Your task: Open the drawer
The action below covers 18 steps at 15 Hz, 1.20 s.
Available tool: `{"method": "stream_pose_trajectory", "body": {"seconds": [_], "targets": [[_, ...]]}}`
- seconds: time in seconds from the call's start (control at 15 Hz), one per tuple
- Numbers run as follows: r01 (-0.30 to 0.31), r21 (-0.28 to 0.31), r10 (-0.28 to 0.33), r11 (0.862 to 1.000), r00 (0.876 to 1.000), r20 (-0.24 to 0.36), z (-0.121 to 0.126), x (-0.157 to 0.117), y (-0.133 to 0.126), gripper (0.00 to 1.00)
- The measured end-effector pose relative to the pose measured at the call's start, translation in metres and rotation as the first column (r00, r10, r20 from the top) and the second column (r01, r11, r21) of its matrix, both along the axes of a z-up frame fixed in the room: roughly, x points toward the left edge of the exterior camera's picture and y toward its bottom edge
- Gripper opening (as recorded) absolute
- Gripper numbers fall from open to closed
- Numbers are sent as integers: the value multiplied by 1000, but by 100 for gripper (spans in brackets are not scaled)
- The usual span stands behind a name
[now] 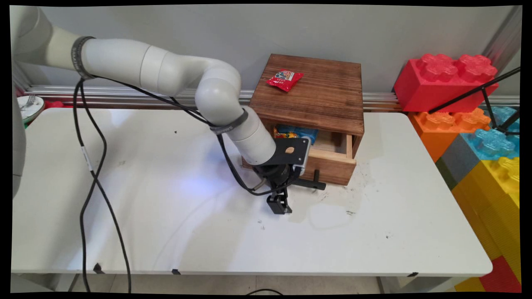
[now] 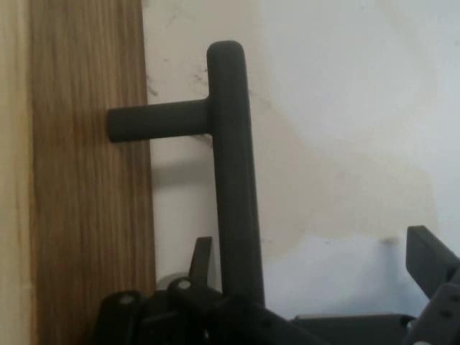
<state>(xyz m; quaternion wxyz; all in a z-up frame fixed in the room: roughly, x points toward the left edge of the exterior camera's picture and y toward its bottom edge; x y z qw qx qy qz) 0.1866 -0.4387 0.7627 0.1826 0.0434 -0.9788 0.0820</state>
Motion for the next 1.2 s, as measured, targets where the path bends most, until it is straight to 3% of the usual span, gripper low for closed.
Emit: {"method": "stream_pose_trajectory", "body": {"seconds": [1.2], "targets": [[-58,54,60,997,998,-25,12,-10,52,100]]}}
